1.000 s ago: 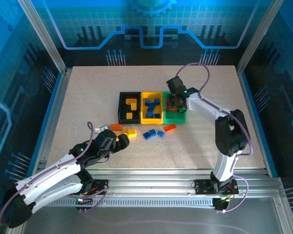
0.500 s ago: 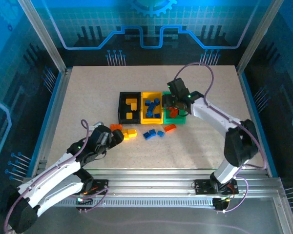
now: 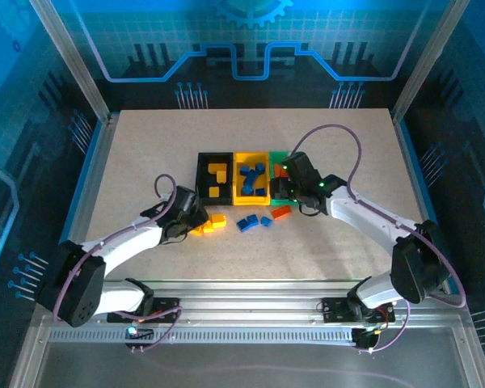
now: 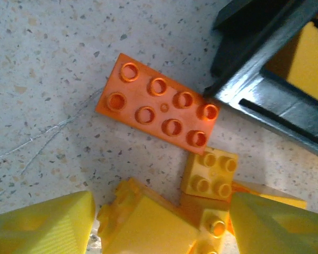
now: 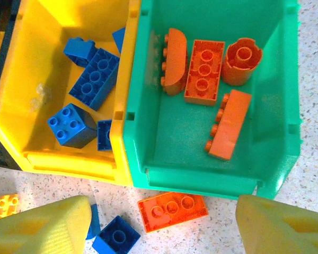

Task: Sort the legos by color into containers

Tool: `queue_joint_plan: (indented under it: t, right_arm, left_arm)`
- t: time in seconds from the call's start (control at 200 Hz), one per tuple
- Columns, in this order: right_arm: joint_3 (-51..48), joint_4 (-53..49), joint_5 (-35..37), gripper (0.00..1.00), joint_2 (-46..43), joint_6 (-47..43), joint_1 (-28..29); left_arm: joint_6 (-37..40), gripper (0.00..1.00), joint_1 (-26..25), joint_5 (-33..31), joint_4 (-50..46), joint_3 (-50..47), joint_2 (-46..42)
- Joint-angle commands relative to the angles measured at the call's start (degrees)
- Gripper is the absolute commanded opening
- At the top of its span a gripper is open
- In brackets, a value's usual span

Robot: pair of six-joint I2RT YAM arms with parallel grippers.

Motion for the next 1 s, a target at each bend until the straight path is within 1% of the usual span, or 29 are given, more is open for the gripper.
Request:
queue_joint_plan:
  t: [0.0, 0.085, 0.135, 0.22, 0.3, 0.365, 0.4, 0.415, 0.465, 0.56, 0.615, 0.695, 0.765, 0.83, 0.996]
  right_arm:
    - [-1.26, 1.85, 0.41, 0.74, -2.14, 0.94, -1.13]
    - [-1.8, 2.56, -0.09, 0.74, -2.16, 1.17, -1.39]
    - [-1.89, 2.67, -0.29, 0.74, -1.93, 1.28, -1.49]
    - [-2.18, 2.9, -0.39, 0.74, -1.88, 1.34, -1.6]
    - [-2.8, 3.34, -0.43, 0.74, -2.27, 1.39, -1.53]
    - [-3.0, 3.54, -0.52, 0.74, -2.49, 1.48, -1.62]
    - [-3.04, 3.56, -0.54, 0.74, -2.5, 1.49, -1.66]
    - [-3.09, 3.55, -0.56, 0.74, -2.5, 1.48, -1.7]
    - [-2.99, 3.66, -0.71, 0.74, -2.49, 1.5, -1.71]
    - [-2.96, 3.53, -0.57, 0.74, -2.34, 1.48, -1.76]
    - [-2.9, 3.38, -0.56, 0.74, -2.41, 1.54, -1.81]
    - [-3.31, 3.32, -0.39, 0.74, -2.58, 1.65, -1.96]
    - [-3.85, 3.29, -0.36, 0.74, -2.97, 1.88, -2.35]
    - [-4.46, 3.54, -0.63, 0.74, -3.48, 2.11, -2.69]
    - [-4.7, 3.99, -1.22, 0.74, -3.82, 2.44, -3.11]
  left_arm:
    - [1.22, 0.66, 0.51, -0.42, -2.88, 0.34, 0.66]
    - [2.45, 0.66, 0.46, -1.35, -6.8, 0.07, 0.61]
    - [2.98, 0.63, 0.43, -1.57, -9.07, -0.47, -0.33]
    - [3.05, 0.61, 0.44, -1.69, -11.77, -2.9, -5.16]
    - [2.47, 0.6, 0.45, -1.03, -12.85, -5.74, -10.96]
    - [2.37, 0.59, 0.48, -0.42, -13.55, -6.72, -14.06]
    - [2.09, 0.6, 0.51, -0.01, -13.88, -6.66, -14.9]
    - [2.2, 0.62, 0.44, 0.42, -13.77, -6.58, -15.08]
    - [2.26, 0.69, 0.13, 1.63, -12.94, -6.06, -14.86]
    - [3.57, 0.87, -2.05, 2.15, -9.26, -4.39, -11.79]
    - [4.8, 0.9, -3.38, 1.87, -7.67, -2.77, -8.96]
    - [7.03, 0.89, -4.66, -0.28, -7.47, -0.37, -4.73]
    - [8.73, 0.83, -4.8, -1.91, -7.34, 0.25, -2.28]
    - [9.78, 0.8, -4.87, -3.22, -7.41, -0.11, -1.63]
    - [10.65, 0.78, -4.85, -6.01, -7.49, -0.2, -0.8]
